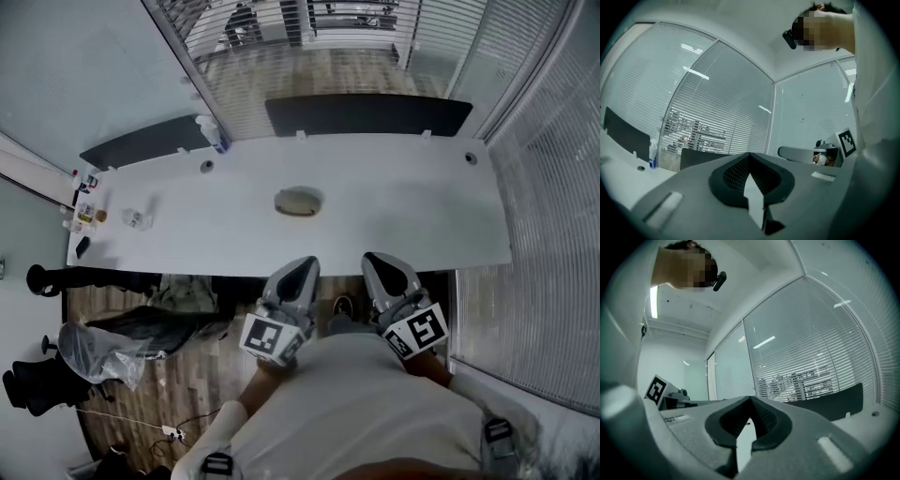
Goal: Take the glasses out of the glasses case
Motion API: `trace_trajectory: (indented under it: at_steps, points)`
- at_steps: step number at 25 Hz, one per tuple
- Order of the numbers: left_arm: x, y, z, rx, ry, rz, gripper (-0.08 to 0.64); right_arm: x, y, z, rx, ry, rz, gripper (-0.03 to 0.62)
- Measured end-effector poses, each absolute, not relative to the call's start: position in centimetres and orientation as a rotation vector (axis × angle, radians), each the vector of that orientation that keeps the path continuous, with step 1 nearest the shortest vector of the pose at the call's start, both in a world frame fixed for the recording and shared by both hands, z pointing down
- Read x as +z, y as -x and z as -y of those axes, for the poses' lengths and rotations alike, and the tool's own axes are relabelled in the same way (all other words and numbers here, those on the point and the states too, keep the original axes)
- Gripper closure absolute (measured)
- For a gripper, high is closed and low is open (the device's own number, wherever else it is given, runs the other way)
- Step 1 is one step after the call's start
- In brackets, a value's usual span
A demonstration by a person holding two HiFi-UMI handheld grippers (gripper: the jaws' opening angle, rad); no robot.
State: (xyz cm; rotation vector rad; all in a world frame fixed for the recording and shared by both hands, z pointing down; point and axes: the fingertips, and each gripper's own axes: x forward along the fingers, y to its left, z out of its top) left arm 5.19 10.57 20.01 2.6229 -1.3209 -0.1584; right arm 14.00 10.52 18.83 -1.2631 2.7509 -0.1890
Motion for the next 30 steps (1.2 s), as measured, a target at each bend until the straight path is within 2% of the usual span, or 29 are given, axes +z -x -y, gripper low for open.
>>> trace_trajectory:
  at_steps: [11, 30]
  points:
    - [19.3, -8.4, -8.2, -0.088, -2.658, 1.330, 0.560, 18.8, -16.4, -7.0, -0.190, 1.217, -2.737, 0.591]
    - [19.7, -4.0, -2.8, -0.110, -2.693, 1.278, 0.560, 19.1, -11.6, -2.7, -0.141, 1.294, -2.735, 0.591]
